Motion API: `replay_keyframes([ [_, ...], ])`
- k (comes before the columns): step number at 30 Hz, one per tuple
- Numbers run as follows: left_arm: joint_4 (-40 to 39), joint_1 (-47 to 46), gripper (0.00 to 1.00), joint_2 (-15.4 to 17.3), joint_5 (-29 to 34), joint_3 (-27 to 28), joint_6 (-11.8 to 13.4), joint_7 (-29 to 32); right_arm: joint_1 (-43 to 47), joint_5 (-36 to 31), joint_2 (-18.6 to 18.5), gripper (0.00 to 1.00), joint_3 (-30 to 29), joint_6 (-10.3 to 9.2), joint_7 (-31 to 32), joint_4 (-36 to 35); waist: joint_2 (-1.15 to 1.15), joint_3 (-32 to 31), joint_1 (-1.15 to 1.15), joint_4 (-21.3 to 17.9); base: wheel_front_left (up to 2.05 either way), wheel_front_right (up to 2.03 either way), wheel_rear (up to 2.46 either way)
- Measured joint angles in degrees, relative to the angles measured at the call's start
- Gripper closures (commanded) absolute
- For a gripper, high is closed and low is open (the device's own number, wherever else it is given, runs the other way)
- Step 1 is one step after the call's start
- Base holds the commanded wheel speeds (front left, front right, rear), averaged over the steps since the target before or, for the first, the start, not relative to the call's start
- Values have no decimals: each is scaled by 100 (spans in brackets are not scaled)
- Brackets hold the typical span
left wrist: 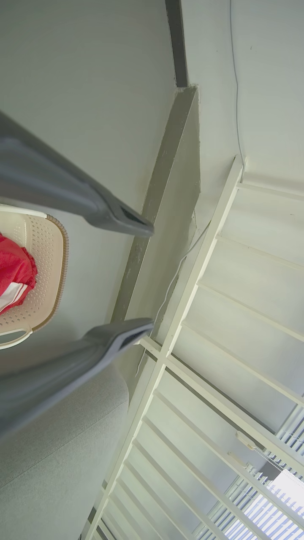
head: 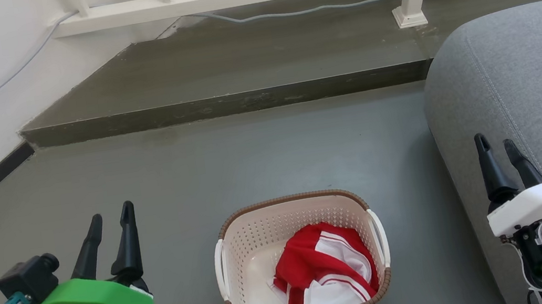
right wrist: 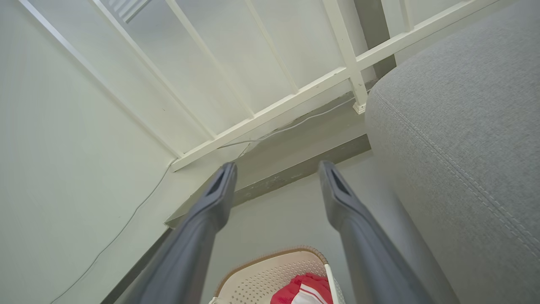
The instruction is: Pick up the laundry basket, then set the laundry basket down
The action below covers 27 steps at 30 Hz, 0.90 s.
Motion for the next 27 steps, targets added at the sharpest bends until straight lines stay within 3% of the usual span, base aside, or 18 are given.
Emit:
replay_keyframes([
  [15, -20, 0, 0, 33, 1407, -365, 205, -283, 22, -1289, -1, 0, 333, -188, -272, 135, 0, 26, 0, -14, 0, 0, 0],
  [27, 11, 29, 0, -26, 2162, -528, 359, -520, 132, -2231, 18, 0, 412, -403, -494, 208, 0, 9, 0, -1, 0, 0, 0],
])
